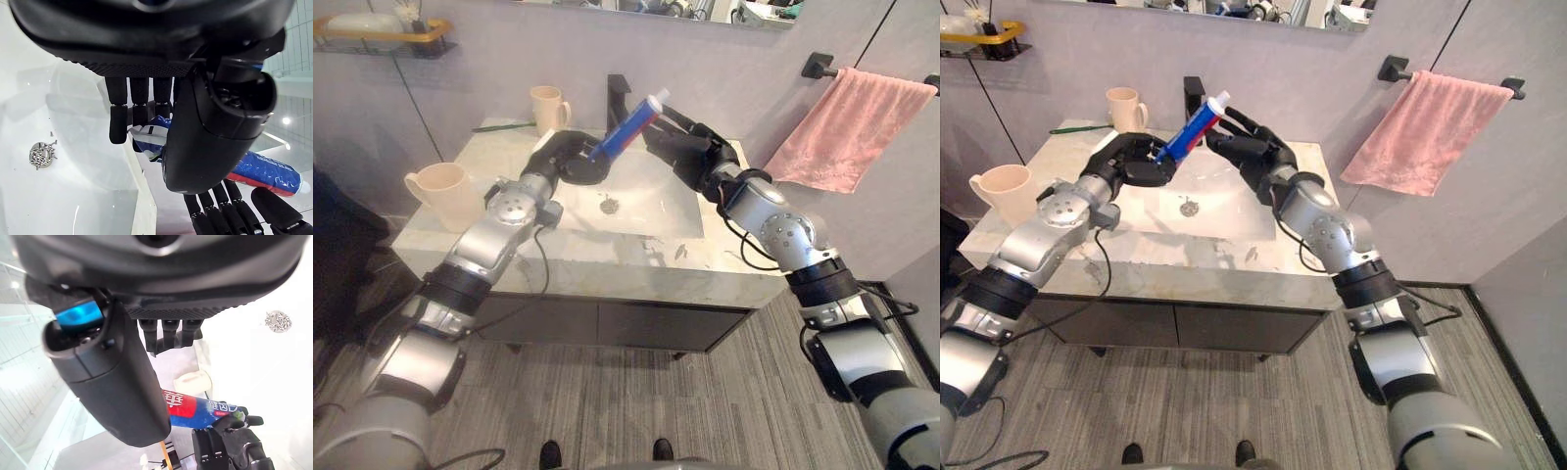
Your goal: Organize the bathroom.
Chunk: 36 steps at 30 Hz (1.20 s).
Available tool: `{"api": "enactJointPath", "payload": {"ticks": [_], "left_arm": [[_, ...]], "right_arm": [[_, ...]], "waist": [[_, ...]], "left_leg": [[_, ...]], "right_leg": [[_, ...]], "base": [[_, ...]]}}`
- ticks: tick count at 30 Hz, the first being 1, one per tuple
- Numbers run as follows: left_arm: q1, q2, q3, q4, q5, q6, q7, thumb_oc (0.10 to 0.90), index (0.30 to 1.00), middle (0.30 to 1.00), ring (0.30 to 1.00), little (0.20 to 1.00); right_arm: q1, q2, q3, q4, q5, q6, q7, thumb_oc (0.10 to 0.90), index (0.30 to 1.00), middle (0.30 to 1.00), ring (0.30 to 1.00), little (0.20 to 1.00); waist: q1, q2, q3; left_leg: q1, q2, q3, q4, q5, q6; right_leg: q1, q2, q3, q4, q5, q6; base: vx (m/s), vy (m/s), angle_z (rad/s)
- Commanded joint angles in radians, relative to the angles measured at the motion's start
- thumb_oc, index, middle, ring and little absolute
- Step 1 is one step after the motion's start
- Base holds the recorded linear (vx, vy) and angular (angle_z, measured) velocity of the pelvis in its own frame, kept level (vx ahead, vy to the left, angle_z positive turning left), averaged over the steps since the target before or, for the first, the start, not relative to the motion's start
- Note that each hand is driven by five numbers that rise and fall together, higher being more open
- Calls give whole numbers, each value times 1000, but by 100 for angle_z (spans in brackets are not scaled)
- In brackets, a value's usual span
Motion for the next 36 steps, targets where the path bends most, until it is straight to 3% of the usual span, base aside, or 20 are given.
{"api": "enactJointPath", "payload": {"ticks": [1,15,30,36], "left_arm": [[-144,-38,-22,28,0,-102,-35,400,300,300,300,300],[-149,-24,-24,39,-1,-113,-26,400,300,300,300,300],[-145,-25,-38,55,16,-102,-63,400,300,300,300,300],[-142,-24,-53,61,12,-64,-113,400,300,300,300,300]], "right_arm": [[-180,24,-16,21,65,-104,52,800,900,900,900,900],[-139,27,-12,2,131,-62,113,800,900,900,900,900],[-171,-16,-33,14,80,-120,112,800,900,900,900,900],[-195,-30,-33,27,52,-136,111,800,900,900,900,900]], "waist": [[22,59,-206],[12,53,-208],[3,58,-208],[6,60,-207]], "left_leg": [[42,83,37,-1,-21,3],[43,87,54,-1,-21,3],[48,85,60,-1,-23,4],[49,82,55,-1,-25,6]], "right_leg": [[-14,-23,24,-6,-31,29],[-21,-17,30,-7,-28,29],[-23,-14,39,-7,-26,30],[-21,-14,37,-7,-26,30]], "base": [[0,0,0],[0,0,0],[0,0,0],[0,0,0]]}}
